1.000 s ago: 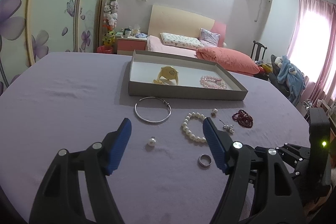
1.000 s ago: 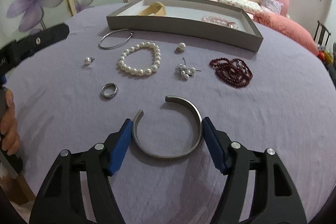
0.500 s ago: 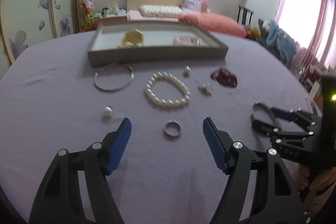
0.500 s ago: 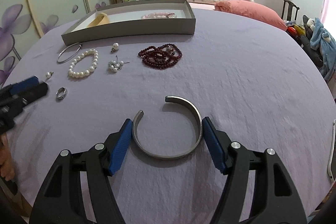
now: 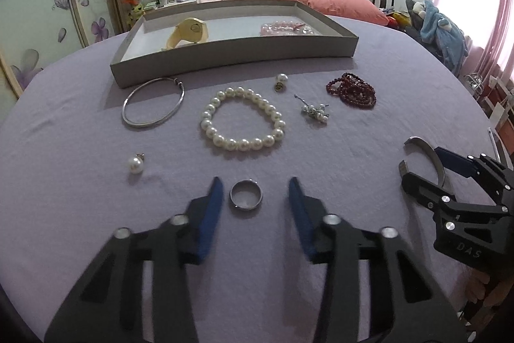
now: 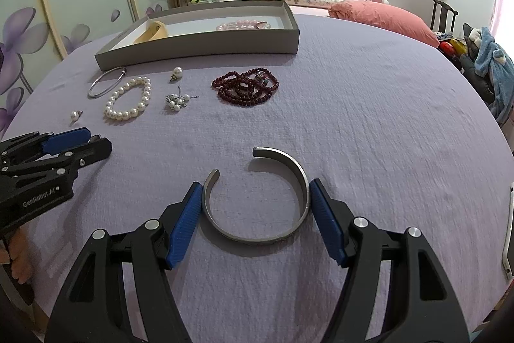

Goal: Organize jewelry
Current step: 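Grasp the silver ring with the left gripper while the right holds the cuff, then carry the cuff and ring into the grey tray and release both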

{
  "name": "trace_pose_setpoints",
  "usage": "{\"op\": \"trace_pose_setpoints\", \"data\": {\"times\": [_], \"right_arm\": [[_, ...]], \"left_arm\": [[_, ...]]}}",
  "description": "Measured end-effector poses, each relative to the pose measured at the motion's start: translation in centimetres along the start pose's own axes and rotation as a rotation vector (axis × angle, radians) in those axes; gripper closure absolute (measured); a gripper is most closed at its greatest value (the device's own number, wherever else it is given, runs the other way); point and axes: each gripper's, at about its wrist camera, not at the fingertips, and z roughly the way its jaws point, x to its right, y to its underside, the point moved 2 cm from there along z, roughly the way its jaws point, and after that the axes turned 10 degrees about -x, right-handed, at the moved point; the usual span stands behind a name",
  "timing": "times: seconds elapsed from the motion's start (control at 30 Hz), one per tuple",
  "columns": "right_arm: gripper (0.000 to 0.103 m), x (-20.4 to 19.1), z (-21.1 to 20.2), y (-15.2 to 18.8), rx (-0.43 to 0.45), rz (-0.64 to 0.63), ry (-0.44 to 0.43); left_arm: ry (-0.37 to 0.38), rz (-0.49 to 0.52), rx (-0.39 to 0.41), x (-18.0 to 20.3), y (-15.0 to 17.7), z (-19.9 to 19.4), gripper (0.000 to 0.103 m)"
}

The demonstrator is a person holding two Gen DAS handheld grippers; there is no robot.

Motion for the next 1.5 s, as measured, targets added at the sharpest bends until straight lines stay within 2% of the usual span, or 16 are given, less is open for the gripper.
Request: {"op": "trace_pose_setpoints", "data": {"times": [0.03,0.07,0.43,0.5,0.67,0.73,0.77,0.9,1.13,1.5], "right_arm": [[0.036,0.0,0.0,0.0,0.0,0.0,0.0],[0.036,0.0,0.0,0.0,0.0,0.0,0.0],[0.035,-0.1,0.0,0.0,-0.009,-0.014,0.0],[0.028,-0.2,0.0,0.0,-0.016,-0.021,-0.011],[0.024,-0.5,-0.1,0.3,-0.028,-0.05,-0.018],[0.028,-0.4,-0.1,0.4,-0.023,-0.055,-0.019],[0.036,-0.3,-0.2,0.4,-0.013,-0.053,-0.018],[0.036,-0.3,-0.3,0.4,-0.01,-0.046,-0.023],[0.037,-0.6,-1.2,0.2,0.033,-0.032,-0.086],[0.037,-0.9,-2.2,-0.4,0.075,-0.029,-0.11]], "left_arm": [[-0.002,0.001,0.0,0.0,0.0,0.0,0.074],[0.001,0.002,0.001,0.0,0.0,-0.1,0.081],[0.054,-0.075,0.016,-2.5,0.7,-0.9,0.081],[0.051,-0.097,0.024,-3.4,0.9,-1.3,0.081],[0.04,-0.135,0.045,-5.2,1.2,-2.3,0.081],[0.036,-0.148,0.051,-5.8,1.3,-2.5,0.081],[0.036,-0.153,0.053,-6.0,1.4,-2.6,0.081],[0.048,-0.166,0.067,-6.4,1.7,-3.1,0.081],[0.052,-0.166,0.08,-6.5,1.9,-3.7,0.081],[0.057,-0.18,0.104,-6.7,2.1,-4.6,0.081]]}}
